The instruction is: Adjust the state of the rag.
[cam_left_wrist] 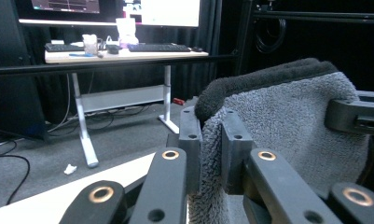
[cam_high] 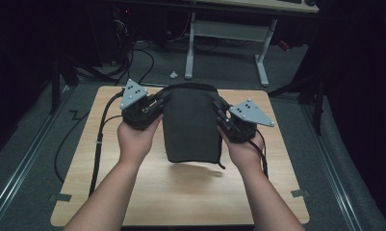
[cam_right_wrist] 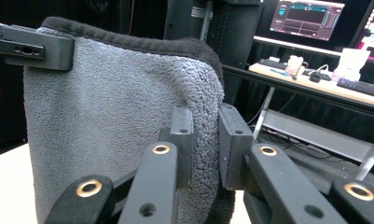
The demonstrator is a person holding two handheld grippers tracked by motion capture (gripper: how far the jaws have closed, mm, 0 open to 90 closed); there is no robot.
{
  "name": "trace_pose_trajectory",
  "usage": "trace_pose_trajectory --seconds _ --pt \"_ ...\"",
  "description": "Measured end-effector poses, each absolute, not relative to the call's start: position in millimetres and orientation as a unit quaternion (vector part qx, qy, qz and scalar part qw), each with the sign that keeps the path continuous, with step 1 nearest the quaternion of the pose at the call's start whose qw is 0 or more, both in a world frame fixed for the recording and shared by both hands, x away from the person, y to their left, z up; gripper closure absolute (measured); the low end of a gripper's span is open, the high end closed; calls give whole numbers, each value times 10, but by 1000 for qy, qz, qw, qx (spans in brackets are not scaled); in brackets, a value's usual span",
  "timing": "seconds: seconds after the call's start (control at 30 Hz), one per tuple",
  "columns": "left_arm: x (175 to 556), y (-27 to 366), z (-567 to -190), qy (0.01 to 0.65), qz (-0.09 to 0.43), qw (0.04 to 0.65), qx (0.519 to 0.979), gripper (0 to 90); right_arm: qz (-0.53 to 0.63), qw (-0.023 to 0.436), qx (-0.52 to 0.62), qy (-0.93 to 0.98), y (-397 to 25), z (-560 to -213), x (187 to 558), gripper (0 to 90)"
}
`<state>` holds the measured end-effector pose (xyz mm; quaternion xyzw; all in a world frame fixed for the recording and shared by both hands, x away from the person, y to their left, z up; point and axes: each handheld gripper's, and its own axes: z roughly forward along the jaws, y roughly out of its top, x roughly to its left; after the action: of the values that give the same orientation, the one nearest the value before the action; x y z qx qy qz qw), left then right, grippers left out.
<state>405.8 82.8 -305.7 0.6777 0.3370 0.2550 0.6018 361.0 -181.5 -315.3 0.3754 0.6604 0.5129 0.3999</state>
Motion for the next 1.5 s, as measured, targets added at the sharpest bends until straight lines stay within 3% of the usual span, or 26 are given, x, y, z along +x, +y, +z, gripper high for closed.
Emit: trace_pose_trajectory --seconds 0.57,0.9,1.13,1.5 --pt "4313 705 -2884 319 270 597 685 815 507 401 383 660 -1925 -3037 3866 788" --pt "4648 632 -2800 309 292 583 692 814 495 413 373 667 -1953 -2895 4117 785" --pt "5008 521 -3000 313 293 547 719 814 463 406 379 691 -2025 -3029 4493 781" --pt "5275 495 -3267 325 261 517 748 809 435 383 380 721 -2111 -3299 4798 763"
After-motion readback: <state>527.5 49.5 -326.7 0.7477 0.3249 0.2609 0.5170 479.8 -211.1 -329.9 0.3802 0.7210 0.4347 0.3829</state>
